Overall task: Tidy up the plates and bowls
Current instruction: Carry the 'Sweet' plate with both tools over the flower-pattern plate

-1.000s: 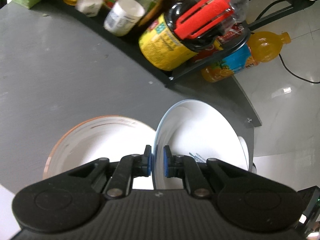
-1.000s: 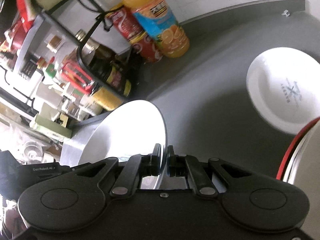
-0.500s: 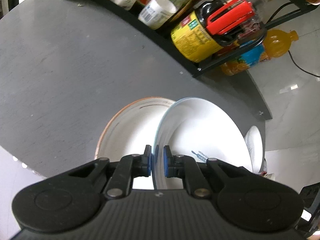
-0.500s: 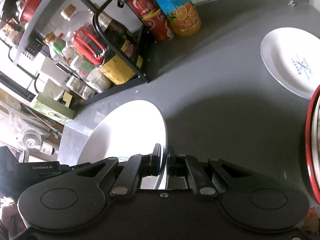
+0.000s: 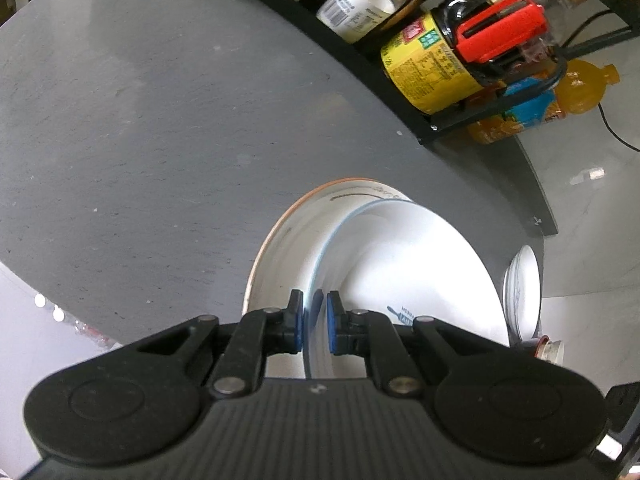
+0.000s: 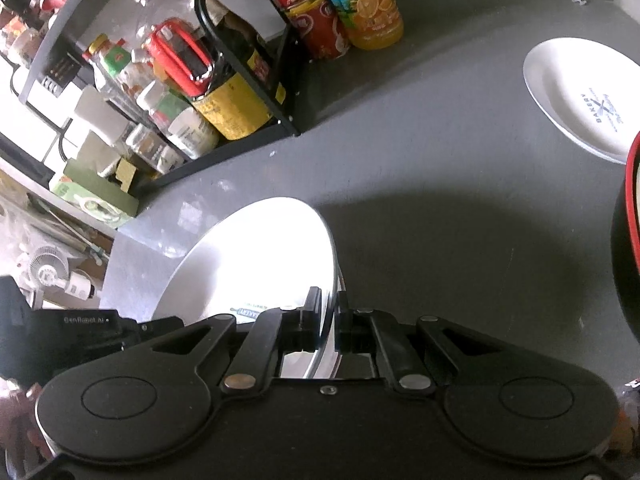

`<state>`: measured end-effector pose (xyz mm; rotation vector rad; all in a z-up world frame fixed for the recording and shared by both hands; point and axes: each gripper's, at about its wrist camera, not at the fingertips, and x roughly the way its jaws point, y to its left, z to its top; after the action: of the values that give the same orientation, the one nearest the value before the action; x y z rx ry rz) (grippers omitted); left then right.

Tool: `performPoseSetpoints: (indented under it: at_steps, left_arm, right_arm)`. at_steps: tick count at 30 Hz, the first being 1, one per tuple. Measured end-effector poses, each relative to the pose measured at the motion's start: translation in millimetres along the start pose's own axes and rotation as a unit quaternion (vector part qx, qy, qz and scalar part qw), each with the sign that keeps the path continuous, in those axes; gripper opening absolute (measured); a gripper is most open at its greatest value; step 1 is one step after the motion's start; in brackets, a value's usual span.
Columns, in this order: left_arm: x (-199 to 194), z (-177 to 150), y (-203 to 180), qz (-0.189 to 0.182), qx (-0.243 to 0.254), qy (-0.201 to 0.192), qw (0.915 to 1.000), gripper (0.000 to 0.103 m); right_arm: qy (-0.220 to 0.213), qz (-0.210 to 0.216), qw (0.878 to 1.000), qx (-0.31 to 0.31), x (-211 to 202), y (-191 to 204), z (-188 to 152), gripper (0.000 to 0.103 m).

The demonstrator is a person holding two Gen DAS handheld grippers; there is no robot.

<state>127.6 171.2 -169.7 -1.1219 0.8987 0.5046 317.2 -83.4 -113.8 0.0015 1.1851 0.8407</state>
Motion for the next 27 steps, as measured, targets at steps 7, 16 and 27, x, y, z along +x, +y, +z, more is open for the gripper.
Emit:
performPoseSetpoints:
  at_steps: [7,16,27]
  left_arm:
    - [3.0,1.1,6.5,0.014,0.003,0.003,0.9999,0.01]
    - [5.7,3.9,5.5,0.021,0.001,0.011,0.9997,0.011]
    - [12.7,12.0,-8.6,0.052,0.007,0.038,0.9979,0.014]
  right_arm:
    - [0.007,-0.005,1.0,0.006,7.0,3.2,-9.6,0.007]
    - [0.004,-0.029,0.999,0.013,12.7,7.6,-14.4,0.007]
    - [0.001,-0.038,0.998,0.042,16.2,1.3,-16.6,0.008]
